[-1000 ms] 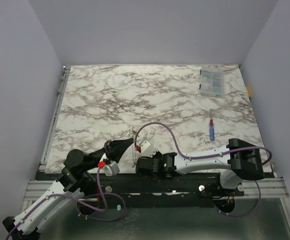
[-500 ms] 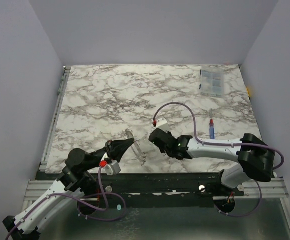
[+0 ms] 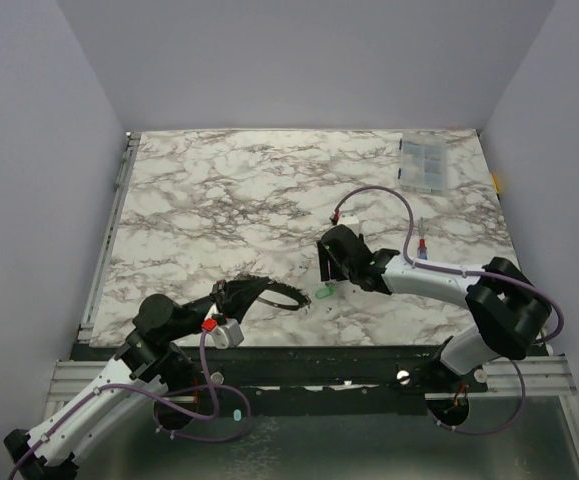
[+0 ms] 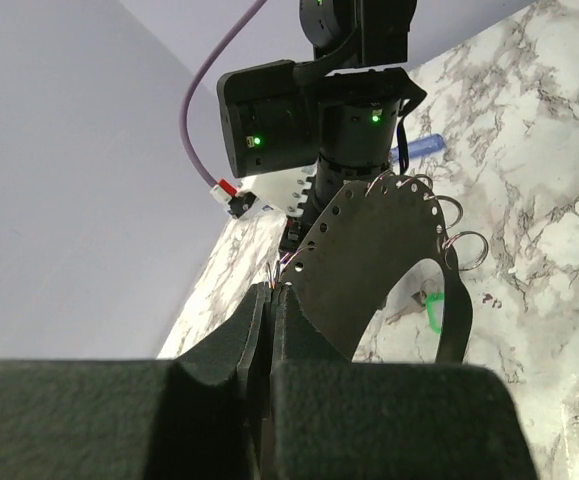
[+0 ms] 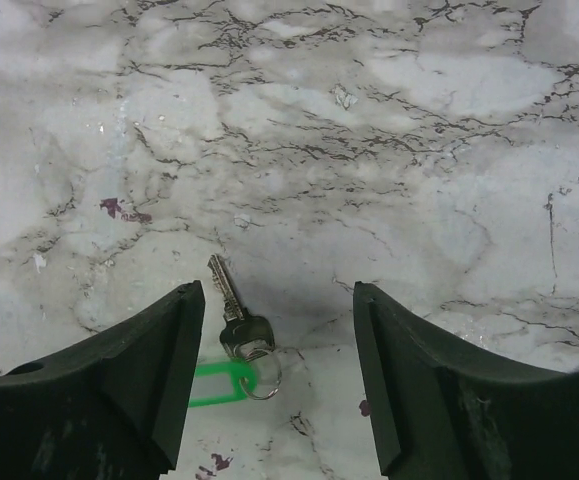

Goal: Put the keys on the keyring

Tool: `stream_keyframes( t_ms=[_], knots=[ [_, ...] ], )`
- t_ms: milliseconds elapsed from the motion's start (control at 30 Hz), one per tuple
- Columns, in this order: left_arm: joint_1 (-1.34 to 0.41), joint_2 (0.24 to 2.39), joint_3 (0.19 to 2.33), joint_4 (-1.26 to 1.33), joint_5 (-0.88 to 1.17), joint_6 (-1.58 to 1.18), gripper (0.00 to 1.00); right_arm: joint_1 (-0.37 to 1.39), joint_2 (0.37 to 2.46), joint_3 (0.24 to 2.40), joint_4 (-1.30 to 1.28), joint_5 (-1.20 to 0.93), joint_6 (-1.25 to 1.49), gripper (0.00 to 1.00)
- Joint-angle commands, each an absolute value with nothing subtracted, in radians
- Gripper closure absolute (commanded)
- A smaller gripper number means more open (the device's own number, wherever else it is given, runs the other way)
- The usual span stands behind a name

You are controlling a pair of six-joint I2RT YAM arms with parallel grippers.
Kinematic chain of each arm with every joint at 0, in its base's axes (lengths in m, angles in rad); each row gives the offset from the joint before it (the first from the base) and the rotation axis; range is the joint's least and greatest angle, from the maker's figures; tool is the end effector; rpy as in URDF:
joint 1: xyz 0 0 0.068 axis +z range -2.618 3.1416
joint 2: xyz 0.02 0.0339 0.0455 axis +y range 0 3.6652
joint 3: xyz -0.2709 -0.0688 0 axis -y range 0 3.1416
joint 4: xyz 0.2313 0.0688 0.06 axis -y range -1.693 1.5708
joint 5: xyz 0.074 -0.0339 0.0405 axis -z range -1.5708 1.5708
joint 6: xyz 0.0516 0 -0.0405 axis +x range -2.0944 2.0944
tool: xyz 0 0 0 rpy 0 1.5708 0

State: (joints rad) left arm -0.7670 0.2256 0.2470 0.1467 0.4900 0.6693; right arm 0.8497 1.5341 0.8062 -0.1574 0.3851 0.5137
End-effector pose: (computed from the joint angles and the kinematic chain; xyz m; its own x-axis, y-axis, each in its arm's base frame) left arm 0.0579 -0.0895 0.2590 0.6816 0.1033 -0.7243 0.6675 0.3177 0.6734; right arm 0.2125 0.2124 0.1808 -0.7100 -0.1179 -0.6942 -0.2184 0.9742 0.0578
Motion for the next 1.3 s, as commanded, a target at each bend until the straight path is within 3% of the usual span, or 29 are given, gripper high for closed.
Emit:
stream_keyframes(
  t_ms=[0, 267, 467, 967, 1267],
  knots=[
    [-0.762, 0.231, 0.259, 0.177, 0.522, 0.661, 1.00, 0.835, 1.481, 0.799, -0.169, 0.344, 0.503, 0.30],
    [-0.761, 0.232, 0.259, 0.179, 0.525, 0.661, 1.00, 0.835, 1.431, 0.764, -0.216, 0.232, 0.546, 0.36],
    [-0.761, 0.233, 0.259, 0.180, 0.531, 0.660, 1.00, 0.836, 1.428, 0.750, -0.292, 0.291, 0.698, 0.40],
    [-0.761, 0.234, 0.258, 0.183, 0.544, 0.656, 1.00, 0.834, 1.366, 0.545, 0.012, 0.251, 0.891, 0.54],
    [-0.760, 0.235, 0.258, 0.183, 0.546, 0.655, 1.00, 0.834, 1.360, 0.543, 0.018, 0.280, 0.899, 0.63]
  ],
)
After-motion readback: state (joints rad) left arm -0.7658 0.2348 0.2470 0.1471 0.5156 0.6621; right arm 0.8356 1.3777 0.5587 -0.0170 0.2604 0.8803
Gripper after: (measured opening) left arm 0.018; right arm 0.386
